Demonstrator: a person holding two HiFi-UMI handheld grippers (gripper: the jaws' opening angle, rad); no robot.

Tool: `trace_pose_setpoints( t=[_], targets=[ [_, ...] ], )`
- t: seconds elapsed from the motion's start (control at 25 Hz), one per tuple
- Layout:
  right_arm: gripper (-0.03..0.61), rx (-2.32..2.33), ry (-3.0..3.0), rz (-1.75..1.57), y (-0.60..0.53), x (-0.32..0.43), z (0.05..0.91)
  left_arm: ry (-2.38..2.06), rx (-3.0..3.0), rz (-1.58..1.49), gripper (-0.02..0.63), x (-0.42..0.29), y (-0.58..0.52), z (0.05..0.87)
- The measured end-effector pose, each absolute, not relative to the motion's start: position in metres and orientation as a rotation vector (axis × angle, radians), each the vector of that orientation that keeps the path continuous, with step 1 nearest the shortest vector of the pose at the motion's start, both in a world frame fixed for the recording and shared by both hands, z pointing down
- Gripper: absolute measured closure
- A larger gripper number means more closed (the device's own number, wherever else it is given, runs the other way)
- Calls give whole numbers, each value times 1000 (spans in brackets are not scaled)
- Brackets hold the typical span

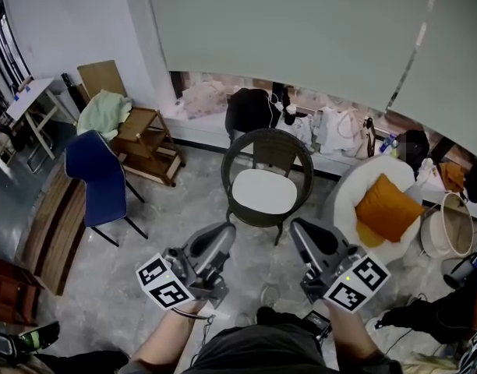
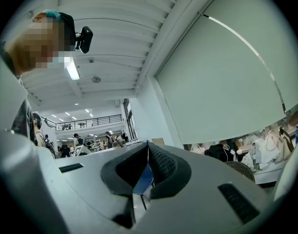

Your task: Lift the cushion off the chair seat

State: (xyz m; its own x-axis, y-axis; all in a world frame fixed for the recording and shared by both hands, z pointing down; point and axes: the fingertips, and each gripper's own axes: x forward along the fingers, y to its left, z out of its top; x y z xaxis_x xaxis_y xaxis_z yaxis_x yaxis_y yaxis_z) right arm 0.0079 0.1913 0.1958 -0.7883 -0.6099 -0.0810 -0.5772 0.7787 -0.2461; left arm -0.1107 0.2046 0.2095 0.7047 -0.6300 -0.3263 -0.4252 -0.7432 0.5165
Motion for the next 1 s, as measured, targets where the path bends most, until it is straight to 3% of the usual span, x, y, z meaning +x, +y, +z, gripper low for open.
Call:
trace_pose_setpoints(
  t=[1.0],
  targets=[
    [565,-919,2830,-455,35,97,232,-909,2431,-602,604,-29,53,241]
  ],
)
